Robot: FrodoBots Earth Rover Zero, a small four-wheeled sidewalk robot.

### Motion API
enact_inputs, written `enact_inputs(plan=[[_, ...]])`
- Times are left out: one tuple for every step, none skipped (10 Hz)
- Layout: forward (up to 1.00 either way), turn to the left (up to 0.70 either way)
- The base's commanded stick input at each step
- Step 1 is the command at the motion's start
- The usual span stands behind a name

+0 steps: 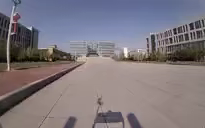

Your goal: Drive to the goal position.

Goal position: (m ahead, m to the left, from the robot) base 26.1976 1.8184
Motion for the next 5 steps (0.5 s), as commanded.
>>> enact_inputs(plan=[[0.70,0.00],[0.70,0.00],[0.70,0.00],[0.70,0.00],[0.70,0.00]])
